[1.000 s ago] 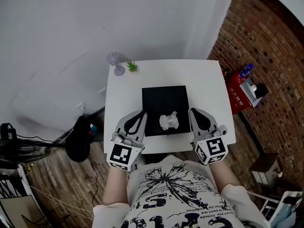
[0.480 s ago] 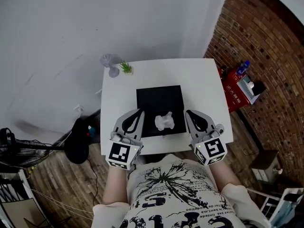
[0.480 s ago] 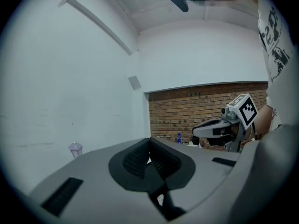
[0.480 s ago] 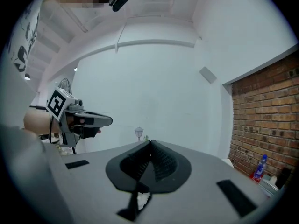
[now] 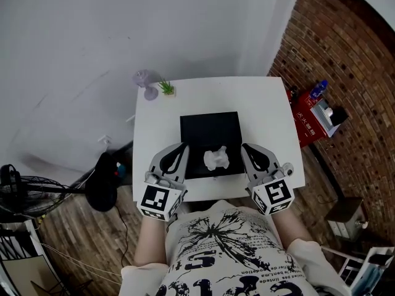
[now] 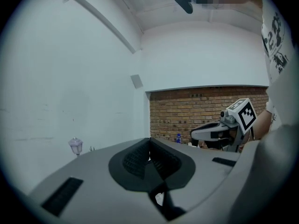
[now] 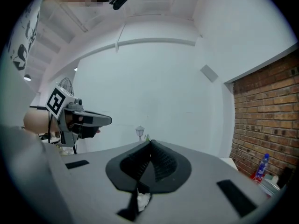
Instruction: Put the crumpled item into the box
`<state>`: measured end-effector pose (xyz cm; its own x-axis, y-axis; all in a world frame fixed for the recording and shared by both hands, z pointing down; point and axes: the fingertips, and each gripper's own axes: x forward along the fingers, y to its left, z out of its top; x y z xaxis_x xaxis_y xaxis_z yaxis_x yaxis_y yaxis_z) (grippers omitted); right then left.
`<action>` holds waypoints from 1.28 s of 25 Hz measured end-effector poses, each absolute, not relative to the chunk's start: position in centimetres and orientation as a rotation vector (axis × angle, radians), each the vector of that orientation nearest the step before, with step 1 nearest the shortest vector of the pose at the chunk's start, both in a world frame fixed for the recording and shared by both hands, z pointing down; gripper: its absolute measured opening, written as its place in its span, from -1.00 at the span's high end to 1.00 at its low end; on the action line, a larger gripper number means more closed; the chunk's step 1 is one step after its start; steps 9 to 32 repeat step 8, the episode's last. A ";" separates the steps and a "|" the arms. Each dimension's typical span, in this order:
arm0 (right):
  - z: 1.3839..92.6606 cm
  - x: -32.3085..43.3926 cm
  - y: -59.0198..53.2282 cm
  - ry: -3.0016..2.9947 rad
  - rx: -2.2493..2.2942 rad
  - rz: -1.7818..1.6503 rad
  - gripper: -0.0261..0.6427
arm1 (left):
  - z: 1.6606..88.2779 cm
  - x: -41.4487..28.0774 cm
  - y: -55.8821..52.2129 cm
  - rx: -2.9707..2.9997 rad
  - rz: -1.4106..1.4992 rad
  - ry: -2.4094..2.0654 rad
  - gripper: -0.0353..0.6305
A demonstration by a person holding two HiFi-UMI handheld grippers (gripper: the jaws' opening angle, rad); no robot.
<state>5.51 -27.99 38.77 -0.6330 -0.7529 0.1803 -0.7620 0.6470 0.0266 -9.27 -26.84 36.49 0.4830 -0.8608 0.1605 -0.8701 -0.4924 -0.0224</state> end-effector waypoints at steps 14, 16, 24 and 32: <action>39.0 4.8 -28.2 -2.689 1.251 0.083 0.89 | 36.9 -9.9 -27.0 2.655 0.249 -1.542 0.85; 39.0 4.8 -28.2 -2.689 1.251 0.083 0.89 | 36.9 -9.9 -27.0 2.655 0.249 -1.542 0.85; 39.0 4.8 -28.2 -2.689 1.251 0.083 0.89 | 36.9 -9.9 -27.0 2.655 0.249 -1.542 0.85; 39.0 4.8 -28.2 -2.689 1.251 0.083 0.89 | 36.9 -9.9 -27.0 2.655 0.249 -1.542 0.85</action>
